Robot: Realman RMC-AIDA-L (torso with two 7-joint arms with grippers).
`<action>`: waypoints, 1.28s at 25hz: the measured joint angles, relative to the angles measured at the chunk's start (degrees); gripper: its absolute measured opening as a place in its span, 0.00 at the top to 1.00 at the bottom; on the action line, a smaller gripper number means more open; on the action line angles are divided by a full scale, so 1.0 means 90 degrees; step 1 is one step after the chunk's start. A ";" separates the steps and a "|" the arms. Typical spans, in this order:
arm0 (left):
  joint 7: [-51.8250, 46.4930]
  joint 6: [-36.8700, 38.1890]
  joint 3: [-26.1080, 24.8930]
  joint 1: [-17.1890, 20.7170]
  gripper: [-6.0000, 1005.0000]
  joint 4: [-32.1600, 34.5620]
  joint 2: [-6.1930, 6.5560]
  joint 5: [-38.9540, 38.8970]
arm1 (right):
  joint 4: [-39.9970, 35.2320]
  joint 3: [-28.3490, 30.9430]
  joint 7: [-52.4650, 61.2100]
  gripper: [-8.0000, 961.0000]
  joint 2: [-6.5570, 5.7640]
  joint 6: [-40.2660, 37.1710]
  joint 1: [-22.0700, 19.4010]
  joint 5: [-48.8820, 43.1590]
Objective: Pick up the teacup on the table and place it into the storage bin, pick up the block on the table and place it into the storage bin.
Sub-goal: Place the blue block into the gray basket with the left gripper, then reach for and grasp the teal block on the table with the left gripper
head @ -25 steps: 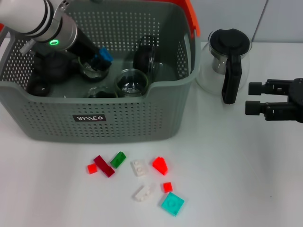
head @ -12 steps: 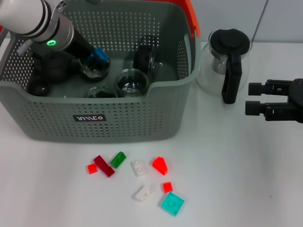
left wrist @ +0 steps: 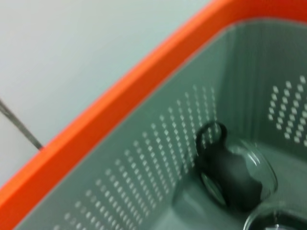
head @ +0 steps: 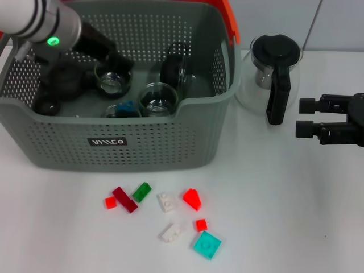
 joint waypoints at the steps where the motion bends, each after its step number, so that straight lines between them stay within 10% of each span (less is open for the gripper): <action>1: 0.0063 0.0046 -0.0120 0.0062 0.42 0.0122 0.0001 -0.0190 | 0.0007 0.0000 -0.0004 0.14 -0.0002 -0.0001 0.0003 0.0000; 12: 0.0550 0.0589 -0.0858 0.1018 0.42 0.0809 0.0232 -0.3123 | 0.0014 0.0000 0.0032 0.14 -0.0022 -0.0002 0.0014 -0.0023; 20: -0.0137 0.0409 -0.0883 0.1164 0.42 0.1103 0.0168 -0.3275 | 0.0031 0.0000 0.0037 0.14 -0.0029 -0.0002 -0.0028 -0.0020; 25: -0.0507 0.2068 -0.1014 0.0925 0.42 0.1223 0.0504 -0.3295 | 0.0034 0.0009 0.0040 0.14 -0.0035 -0.0024 -0.0015 -0.0012; 32: -0.0073 0.4068 -0.1388 0.1174 0.39 0.2500 0.0468 -0.3380 | 0.0034 0.0063 0.0040 0.14 -0.0046 -0.0052 0.0019 -0.0027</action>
